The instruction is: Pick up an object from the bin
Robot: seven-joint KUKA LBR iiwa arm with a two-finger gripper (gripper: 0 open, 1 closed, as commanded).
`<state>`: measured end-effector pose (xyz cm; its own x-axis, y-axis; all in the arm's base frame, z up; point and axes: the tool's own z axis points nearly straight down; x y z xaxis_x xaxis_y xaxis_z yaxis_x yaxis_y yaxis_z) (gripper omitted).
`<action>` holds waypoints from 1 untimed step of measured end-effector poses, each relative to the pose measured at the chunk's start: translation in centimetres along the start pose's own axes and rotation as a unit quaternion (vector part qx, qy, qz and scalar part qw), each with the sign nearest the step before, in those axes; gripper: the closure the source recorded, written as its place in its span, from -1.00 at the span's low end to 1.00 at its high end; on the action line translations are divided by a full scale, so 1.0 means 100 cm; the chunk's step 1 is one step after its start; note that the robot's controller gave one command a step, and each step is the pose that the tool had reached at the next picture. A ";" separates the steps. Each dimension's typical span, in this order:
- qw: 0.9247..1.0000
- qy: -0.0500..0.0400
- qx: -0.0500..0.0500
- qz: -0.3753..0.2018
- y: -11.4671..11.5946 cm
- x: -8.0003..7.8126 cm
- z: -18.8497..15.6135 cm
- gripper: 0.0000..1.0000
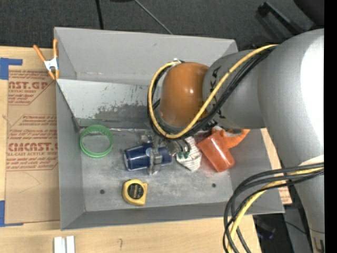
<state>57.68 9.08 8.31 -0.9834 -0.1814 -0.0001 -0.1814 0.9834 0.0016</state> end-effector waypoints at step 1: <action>1.000 -0.001 0.000 0.007 -0.019 0.016 -0.121 1.00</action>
Offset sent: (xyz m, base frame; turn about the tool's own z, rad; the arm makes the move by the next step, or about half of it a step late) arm 0.0000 0.0000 0.0000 0.0000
